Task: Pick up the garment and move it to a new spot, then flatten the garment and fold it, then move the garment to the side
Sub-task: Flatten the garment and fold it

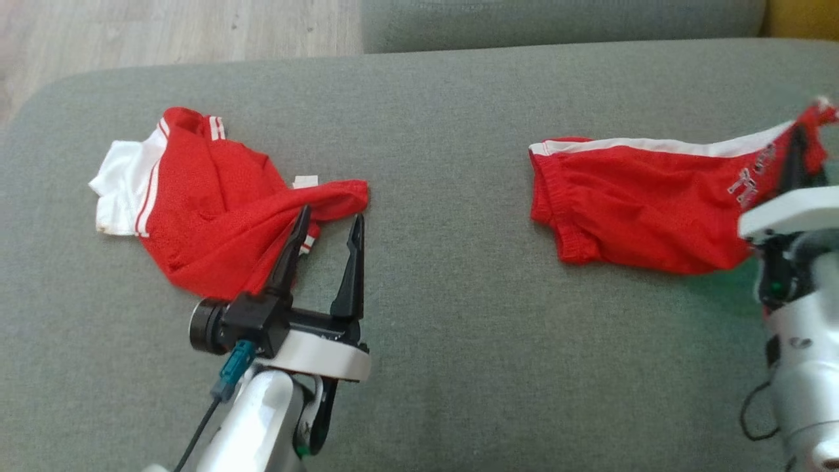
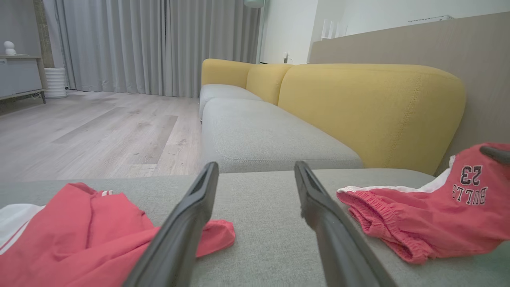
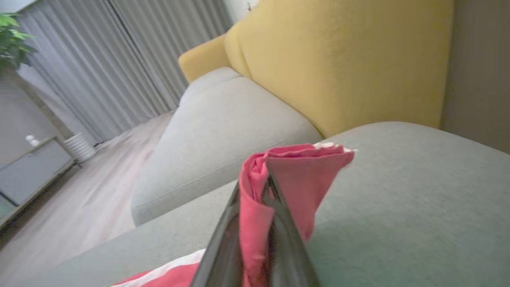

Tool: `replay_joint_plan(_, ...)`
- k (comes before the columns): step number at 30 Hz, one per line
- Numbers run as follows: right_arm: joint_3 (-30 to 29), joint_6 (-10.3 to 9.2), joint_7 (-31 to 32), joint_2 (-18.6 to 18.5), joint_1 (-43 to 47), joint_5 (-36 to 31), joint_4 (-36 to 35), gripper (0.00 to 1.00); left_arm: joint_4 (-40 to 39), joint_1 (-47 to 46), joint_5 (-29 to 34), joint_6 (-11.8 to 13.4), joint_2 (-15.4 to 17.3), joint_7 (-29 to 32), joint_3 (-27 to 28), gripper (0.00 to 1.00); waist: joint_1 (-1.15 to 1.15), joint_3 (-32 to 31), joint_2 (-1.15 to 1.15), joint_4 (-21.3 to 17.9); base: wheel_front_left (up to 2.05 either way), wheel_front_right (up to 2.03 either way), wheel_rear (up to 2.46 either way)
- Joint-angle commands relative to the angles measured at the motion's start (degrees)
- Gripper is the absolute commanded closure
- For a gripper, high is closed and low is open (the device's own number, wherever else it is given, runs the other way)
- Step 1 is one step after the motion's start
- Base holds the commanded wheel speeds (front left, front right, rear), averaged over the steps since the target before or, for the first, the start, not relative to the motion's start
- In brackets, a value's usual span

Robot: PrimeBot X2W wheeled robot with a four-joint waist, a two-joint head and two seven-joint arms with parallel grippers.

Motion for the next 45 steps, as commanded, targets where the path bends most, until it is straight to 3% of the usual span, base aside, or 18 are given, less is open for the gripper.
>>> replay_joint_plan(1,3.2,-0.04,-0.1,0.9,0.3,1.2,-3.5,1.00,-1.5,-0.7,0.6,-0.2,0.3,-0.5,2.2,0.00,0.00,-0.7,0.00,0.3,0.00,0.00,0.00)
replay_joint_plan(13,22.1,-0.04,2.8,4.0,5.2,7.9,-12.7,1.00,-1.0,0.7,0.3,-0.3,0.3,-0.5,2.6,0.00,0.00,-3.0,0.00,1.6,0.00,0.00,0.00)
replay_joint_plan(30,40.0,-0.04,3.1,2.7,5.8,12.1,-4.7,1.00,-1.2,1.9,0.1,0.3,0.3,-0.5,2.6,0.00,0.00,-3.2,0.00,2.6,0.00,0.00,0.00)
replay_joint_plan(31,40.9,-0.04,3.0,2.7,5.6,11.7,-3.9,0.00,-1.2,2.0,0.1,0.3,0.3,-0.5,2.7,0.00,0.00,-3.2,0.00,2.3,0.00,0.00,0.00)
replay_joint_plan(39,47.2,-0.04,1.0,3.2,4.0,10.9,-1.6,0.00,-1.5,1.8,-0.1,0.6,0.4,-0.5,3.5,0.00,0.00,-3.5,0.00,-0.8,0.00,0.00,0.00)
replay_joint_plan(45,41.9,-0.04,-3.2,-1.0,2.6,7.3,-4.5,0.00,-2.7,1.1,0.0,0.5,0.5,-0.5,5.0,0.00,0.00,-3.7,0.00,-3.8,0.00,0.00,0.00)
